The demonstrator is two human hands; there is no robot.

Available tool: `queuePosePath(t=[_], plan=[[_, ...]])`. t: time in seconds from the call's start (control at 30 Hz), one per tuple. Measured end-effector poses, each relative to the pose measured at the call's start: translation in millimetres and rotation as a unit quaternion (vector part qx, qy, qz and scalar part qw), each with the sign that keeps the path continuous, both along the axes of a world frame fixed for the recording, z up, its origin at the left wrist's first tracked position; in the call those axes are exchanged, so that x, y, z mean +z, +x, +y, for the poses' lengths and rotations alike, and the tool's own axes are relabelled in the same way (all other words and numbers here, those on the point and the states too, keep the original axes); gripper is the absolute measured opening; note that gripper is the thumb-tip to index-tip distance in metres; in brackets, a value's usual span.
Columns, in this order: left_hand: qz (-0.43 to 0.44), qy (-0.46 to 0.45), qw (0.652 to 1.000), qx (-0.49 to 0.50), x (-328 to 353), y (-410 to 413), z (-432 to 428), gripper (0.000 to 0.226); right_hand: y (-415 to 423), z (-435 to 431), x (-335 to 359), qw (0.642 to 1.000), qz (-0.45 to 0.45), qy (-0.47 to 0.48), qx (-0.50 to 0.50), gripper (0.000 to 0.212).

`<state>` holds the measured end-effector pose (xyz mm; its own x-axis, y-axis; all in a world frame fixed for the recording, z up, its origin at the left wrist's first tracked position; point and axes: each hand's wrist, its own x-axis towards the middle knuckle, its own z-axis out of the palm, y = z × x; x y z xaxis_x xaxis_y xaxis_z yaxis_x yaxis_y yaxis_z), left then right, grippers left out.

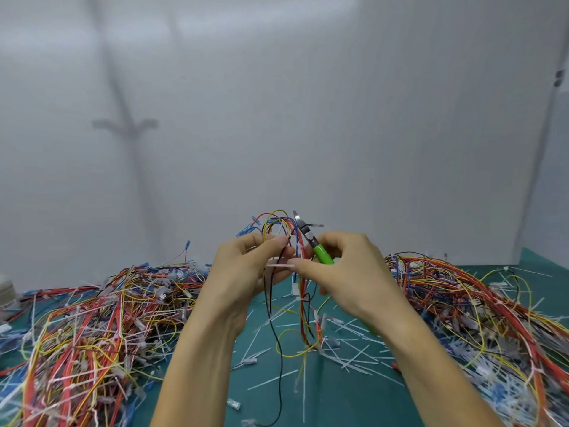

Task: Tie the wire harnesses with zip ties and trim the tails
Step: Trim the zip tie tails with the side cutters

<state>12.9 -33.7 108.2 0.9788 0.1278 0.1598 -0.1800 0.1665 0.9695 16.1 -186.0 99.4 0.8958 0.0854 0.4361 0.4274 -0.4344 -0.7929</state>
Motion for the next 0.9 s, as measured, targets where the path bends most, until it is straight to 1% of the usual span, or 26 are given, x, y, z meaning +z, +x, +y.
queuePosePath(t=[0.07, 0.13, 0.2, 0.23, 0.27, 0.3, 0.37, 0.43, 0.5, 0.53, 0.57, 0.63, 0.67, 0.7, 0.73, 0.8, 0.87, 0.9], plan=[[-0.005, 0.004, 1.0, -0.009, -2, 1, -2, 0.006, 1, 3, -1, 1.0, -0.028, 0.013, -0.005, 0.027], [-0.009, 0.027, 0.999, -0.022, -4, 2, -3, 0.008, 3, 4, -2, 0.998, -0.047, 0.04, 0.011, 0.02], [-0.01, 0.041, 0.997, -0.061, -5, 2, -2, 0.015, 5, 3, -3, 0.996, -0.053, 0.066, 0.035, 0.013], [-0.01, 0.034, 0.995, -0.088, -5, 0, -2, 0.016, 5, 2, -3, 0.994, -0.048, 0.079, 0.051, 0.01], [-0.009, 0.019, 0.994, -0.111, -5, 0, -2, 0.017, 6, 2, -3, 0.993, -0.039, 0.091, 0.07, 0.01], [-0.008, -0.003, 0.991, -0.131, -4, 0, -2, 0.015, 5, 1, -3, 0.991, -0.031, 0.097, 0.084, 0.014], [-0.006, -0.066, 0.983, -0.172, -3, 0, -3, 0.01, 5, 2, -4, 0.989, -0.023, 0.107, 0.102, 0.02], [-0.006, -0.118, 0.973, -0.199, -2, 0, -3, 0.008, 4, 4, -3, 0.985, -0.019, 0.128, 0.113, 0.015], [-0.01, -0.13, 0.972, -0.194, -1, 0, -3, 0.011, 3, 5, -3, 0.985, -0.023, 0.134, 0.109, 0.01], [-0.013, -0.13, 0.975, -0.178, -2, 1, -3, 0.011, 3, 5, -3, 0.986, -0.027, 0.127, 0.102, 0.013], [-0.016, -0.135, 0.978, -0.16, -1, 1, -2, 0.008, 3, 5, -2, 0.988, -0.03, 0.118, 0.092, 0.017], [-0.022, -0.148, 0.981, -0.126, 0, 1, -1, 0.01, 2, 4, -1, 0.992, -0.035, 0.101, 0.068, 0.021], [-0.027, -0.14, 0.984, -0.108, 0, 2, 0, 0.007, 1, 3, -1, 0.994, -0.046, 0.082, 0.05, 0.024], [-0.031, -0.125, 0.988, -0.086, 1, 1, 0, 0.004, 1, 1, -1, 0.996, -0.069, 0.049, 0.026, 0.029], [-0.039, -0.1, 0.992, -0.062, 0, 1, 1, 0.007, 2, -1, -1, 0.995, -0.1, 0.005, 0.001, 0.035], [-0.05, -0.054, 0.997, -0.007, 0, 0, 1, 0.009, 4, -5, -2, 0.982, -0.158, -0.095, -0.042, 0.045], [-0.06, -0.041, 0.997, 0.032, 0, 0, -1, 0.008, 5, -9, -2, 0.967, -0.18, -0.174, -0.053, 0.056], [-0.062, -0.045, 0.996, 0.043, 1, -1, -1, 0.009, 6, -11, -2, 0.963, -0.182, -0.191, -0.049, 0.059]])
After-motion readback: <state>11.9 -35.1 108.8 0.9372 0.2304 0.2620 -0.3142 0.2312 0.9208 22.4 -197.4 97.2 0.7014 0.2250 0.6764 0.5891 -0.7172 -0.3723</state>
